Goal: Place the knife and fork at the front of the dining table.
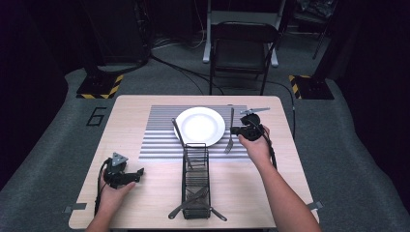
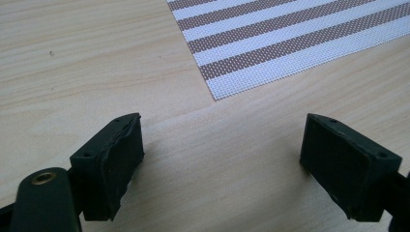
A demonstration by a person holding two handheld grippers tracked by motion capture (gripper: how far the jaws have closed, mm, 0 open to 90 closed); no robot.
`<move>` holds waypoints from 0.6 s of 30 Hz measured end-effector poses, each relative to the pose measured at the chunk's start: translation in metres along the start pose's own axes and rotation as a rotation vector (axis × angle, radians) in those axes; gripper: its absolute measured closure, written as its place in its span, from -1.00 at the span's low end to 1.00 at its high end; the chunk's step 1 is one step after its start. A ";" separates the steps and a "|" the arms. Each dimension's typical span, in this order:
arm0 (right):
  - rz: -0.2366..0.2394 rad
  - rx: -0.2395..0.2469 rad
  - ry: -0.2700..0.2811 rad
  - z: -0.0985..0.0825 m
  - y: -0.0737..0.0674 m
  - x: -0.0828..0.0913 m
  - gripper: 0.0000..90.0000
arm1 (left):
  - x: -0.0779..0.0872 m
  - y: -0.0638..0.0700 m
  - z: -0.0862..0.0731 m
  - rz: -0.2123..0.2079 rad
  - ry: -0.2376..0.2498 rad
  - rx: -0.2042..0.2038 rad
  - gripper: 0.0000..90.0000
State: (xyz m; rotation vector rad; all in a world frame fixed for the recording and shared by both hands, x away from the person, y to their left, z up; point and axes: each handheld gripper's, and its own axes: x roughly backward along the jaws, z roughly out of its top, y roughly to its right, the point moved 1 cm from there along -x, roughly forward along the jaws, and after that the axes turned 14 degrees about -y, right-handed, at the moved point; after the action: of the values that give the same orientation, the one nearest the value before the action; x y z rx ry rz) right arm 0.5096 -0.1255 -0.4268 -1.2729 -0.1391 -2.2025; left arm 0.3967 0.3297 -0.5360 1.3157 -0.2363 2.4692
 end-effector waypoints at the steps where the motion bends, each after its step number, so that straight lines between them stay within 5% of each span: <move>1: 0.002 -0.004 -0.005 -0.001 0.001 -0.001 0.95 | 0.000 0.000 0.000 0.000 0.000 -0.001 -0.67; 8: -0.010 -0.029 -0.026 -0.003 0.012 -0.012 0.95 | 0.000 0.000 0.000 0.001 0.000 0.000 -0.66; 18: 0.025 -0.137 -0.006 0.001 0.027 -0.025 0.95 | 0.000 0.000 0.000 0.001 0.001 0.003 -0.66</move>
State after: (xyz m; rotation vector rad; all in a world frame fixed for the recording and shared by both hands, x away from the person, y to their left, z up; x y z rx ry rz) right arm 0.5340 -0.1367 -0.4522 -1.3480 0.0260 -2.2191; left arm 0.3969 0.3293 -0.5360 1.3160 -0.2333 2.4723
